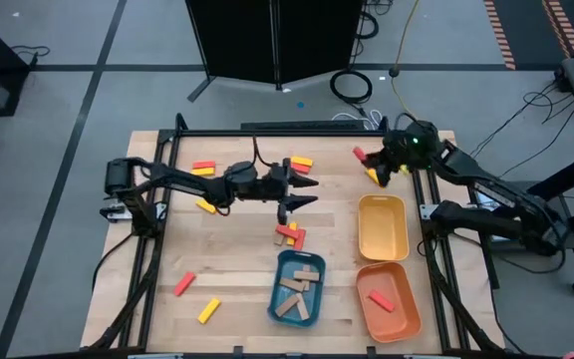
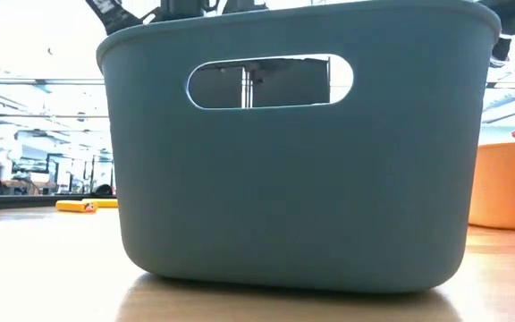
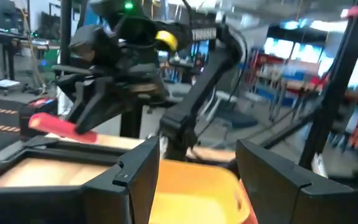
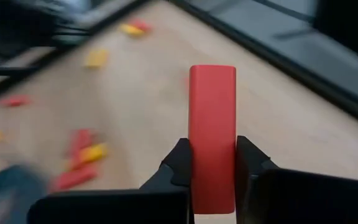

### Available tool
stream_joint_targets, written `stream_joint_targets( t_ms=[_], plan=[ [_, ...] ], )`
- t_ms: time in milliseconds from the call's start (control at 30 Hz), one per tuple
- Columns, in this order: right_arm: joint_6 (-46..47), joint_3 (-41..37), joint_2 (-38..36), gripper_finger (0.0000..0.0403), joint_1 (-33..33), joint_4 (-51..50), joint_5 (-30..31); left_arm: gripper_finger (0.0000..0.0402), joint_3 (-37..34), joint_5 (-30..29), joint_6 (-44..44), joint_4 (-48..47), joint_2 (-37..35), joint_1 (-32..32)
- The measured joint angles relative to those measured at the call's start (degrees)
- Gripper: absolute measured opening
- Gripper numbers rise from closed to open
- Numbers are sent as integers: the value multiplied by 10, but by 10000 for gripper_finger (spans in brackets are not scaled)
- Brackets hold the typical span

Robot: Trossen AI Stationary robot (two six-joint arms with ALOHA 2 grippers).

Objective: Sort blocks
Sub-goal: Put the orange block into the orange bin

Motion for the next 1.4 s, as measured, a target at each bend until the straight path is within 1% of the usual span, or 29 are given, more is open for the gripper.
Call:
stream_joint_targets(
  t_ms=[100, 233, 300, 433, 500, 533, 667, 767, 900, 967, 1400],
  plan=[
    [16, 0, -33, 12, 31, 10, -50, 208, 25, -15, -13, 43, 42, -13],
    [45, 0, -59, 12, 81, 46, -64, 208, 64, -83, -53, 94, 94, -27],
    [58, 0, -65, 11, 105, 68, -65, 208, 82, -104, -75, 110, 115, -28],
    [78, 0, -64, 11, 152, 115, -65, 208, 120, -106, -120, 112, 141, -24],
    [79, 0, -63, 11, 172, 132, -64, 208, 133, -106, -123, 112, 150, -20],
    [79, 0, -63, 12, 182, 134, -61, 208, 137, -106, -123, 111, 152, -19],
    [77, 0, -63, 13, 215, 142, -12, 208, 143, -106, -123, 112, 152, -8],
    [76, 0, -60, 13, 236, 158, 6, 208, 149, -106, -123, 111, 152, -1],
    [68, 0, -50, 14, 253, 167, 77, 208, 156, -91, -108, 112, 152, 2],
    [62, 0, -42, 14, 254, 167, 94, 208, 156, -88, -108, 112, 152, 4],
    [60, 0, 27, 15, 254, 238, 98, 208, 156, -90, -104, 113, 152, 10]
  ],
)
